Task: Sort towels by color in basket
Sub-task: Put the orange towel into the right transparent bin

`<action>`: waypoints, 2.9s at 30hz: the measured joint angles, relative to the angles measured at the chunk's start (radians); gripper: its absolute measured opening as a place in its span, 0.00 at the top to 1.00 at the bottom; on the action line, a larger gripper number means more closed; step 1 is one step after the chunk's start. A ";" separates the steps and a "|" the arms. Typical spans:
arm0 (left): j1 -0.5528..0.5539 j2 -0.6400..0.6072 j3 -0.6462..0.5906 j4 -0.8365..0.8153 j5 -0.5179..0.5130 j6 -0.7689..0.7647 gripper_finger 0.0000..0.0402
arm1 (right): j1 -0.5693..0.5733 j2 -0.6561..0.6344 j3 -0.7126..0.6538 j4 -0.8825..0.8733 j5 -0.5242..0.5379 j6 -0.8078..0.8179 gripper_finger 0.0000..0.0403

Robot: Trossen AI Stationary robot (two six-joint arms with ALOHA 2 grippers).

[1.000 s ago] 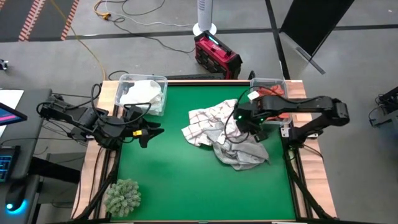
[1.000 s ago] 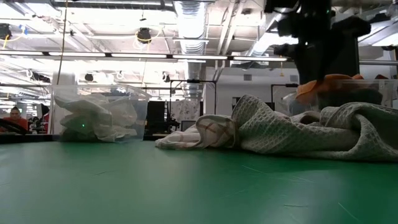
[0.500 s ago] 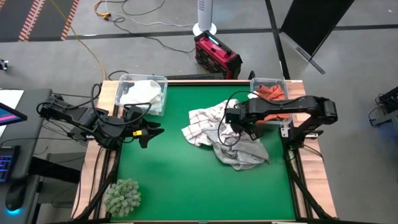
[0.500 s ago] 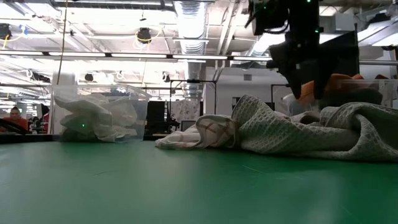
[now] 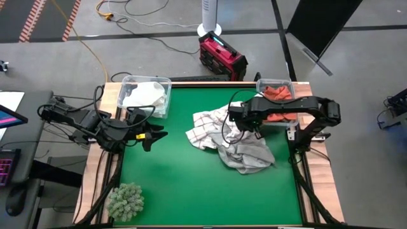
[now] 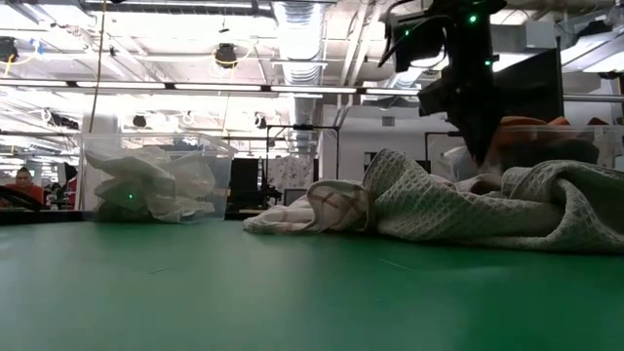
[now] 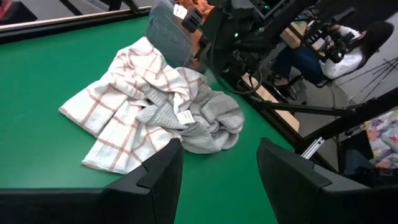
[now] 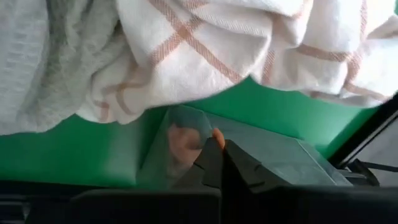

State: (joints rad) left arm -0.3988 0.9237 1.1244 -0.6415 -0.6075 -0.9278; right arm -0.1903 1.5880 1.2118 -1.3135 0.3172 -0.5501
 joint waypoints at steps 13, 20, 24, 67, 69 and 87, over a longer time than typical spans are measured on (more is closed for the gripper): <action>0.001 0.012 0.000 0.008 -0.159 -0.003 0.52 | -0.077 -0.251 0.111 -0.055 0.001 0.255 0.96; 0.001 0.031 0.000 0.045 -0.167 0.010 0.52 | -0.218 -0.387 0.112 -0.121 0.079 0.439 0.95; 0.000 0.052 0.000 0.107 -0.162 0.064 0.52 | -0.330 -0.417 0.104 -0.122 0.086 0.464 0.95; -0.002 0.148 0.000 0.296 -0.133 0.175 0.52 | -0.791 -0.435 -0.463 0.436 -0.327 0.602 0.95; -0.003 0.148 0.000 0.301 -0.133 0.176 0.52 | -0.761 -0.415 -0.460 0.444 -0.284 0.659 0.95; -0.007 0.147 0.000 0.301 -0.123 0.175 0.52 | -0.630 -0.332 -0.466 0.469 -0.695 0.343 0.95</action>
State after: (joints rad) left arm -0.4061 1.0710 1.1248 -0.3408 -0.7302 -0.7528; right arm -0.8202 1.2556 0.7458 -0.8442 -0.3776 -0.2073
